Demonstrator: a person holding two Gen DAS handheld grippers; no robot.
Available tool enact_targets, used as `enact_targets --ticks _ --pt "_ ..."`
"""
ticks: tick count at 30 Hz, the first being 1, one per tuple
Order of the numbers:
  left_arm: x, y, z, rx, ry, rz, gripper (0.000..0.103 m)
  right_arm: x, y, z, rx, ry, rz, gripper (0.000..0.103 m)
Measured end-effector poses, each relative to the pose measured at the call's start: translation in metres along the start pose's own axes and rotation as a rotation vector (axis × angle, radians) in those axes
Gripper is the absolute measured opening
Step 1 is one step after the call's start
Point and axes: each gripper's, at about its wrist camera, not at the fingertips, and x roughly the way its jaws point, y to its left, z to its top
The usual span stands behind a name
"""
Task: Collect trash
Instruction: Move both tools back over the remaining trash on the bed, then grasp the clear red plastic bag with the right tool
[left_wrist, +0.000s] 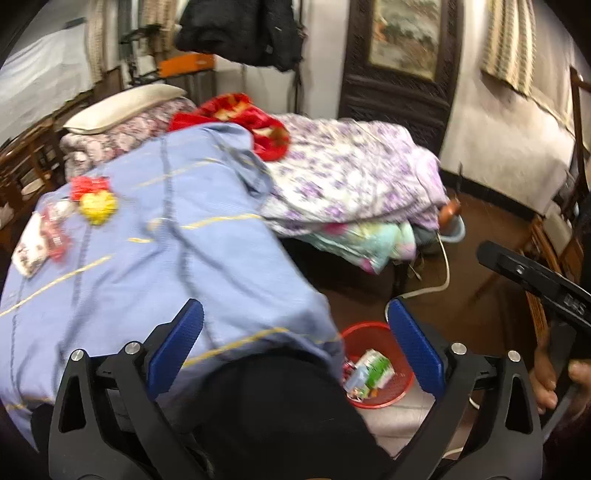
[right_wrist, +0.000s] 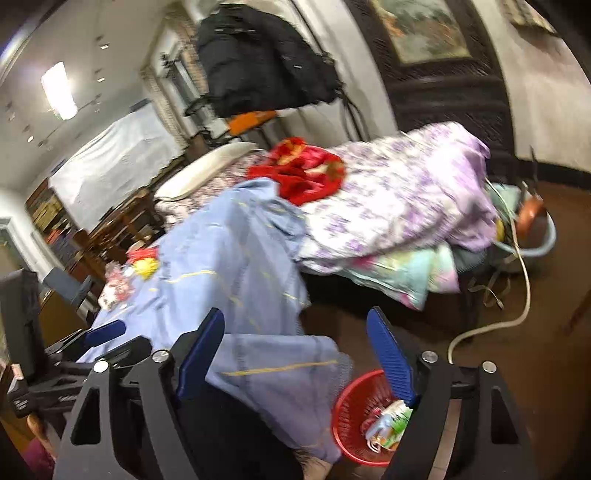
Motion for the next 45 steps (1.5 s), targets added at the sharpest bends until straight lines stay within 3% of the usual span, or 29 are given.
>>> enact_targets --ticks 9,17,25,28,31,34,37,45 --pt "-0.031 0.083 -0.011 -0.156 -0.066 0.086 0.096 0.021 0.11 -0.002 -0.168 0.045 0.112 0.086" --pt "-0.032 0.18 -0.03 -0.28 -0.087 0.326 0.096 0.08 0.203 -0.022 -0.358 0.133 0.145 0.087" --pt "-0.027 0.279 -0.057 -0.448 -0.036 0.494 0.096 0.132 0.248 -0.025 -0.356 0.205 0.178 0.087" --pt "-0.022 0.305 -0.071 -0.527 0.001 0.49 0.096 0.155 0.273 -0.021 -0.352 0.215 0.211 0.087" --pt "-0.026 0.305 -0.073 -0.511 -0.02 0.472 0.096 0.179 0.296 -0.014 -0.355 0.214 0.24 0.087" --pt "-0.02 0.292 -0.074 -0.443 -0.013 0.545 0.096 0.206 0.324 -0.005 -0.358 0.228 0.272 0.087" --pt "-0.021 0.289 -0.079 -0.452 -0.052 0.567 0.096 0.238 0.349 0.004 -0.333 0.267 0.297 0.087" --pt "-0.022 0.29 -0.078 -0.456 -0.049 0.555 0.096 0.288 0.376 0.013 -0.285 0.313 0.295 0.087"
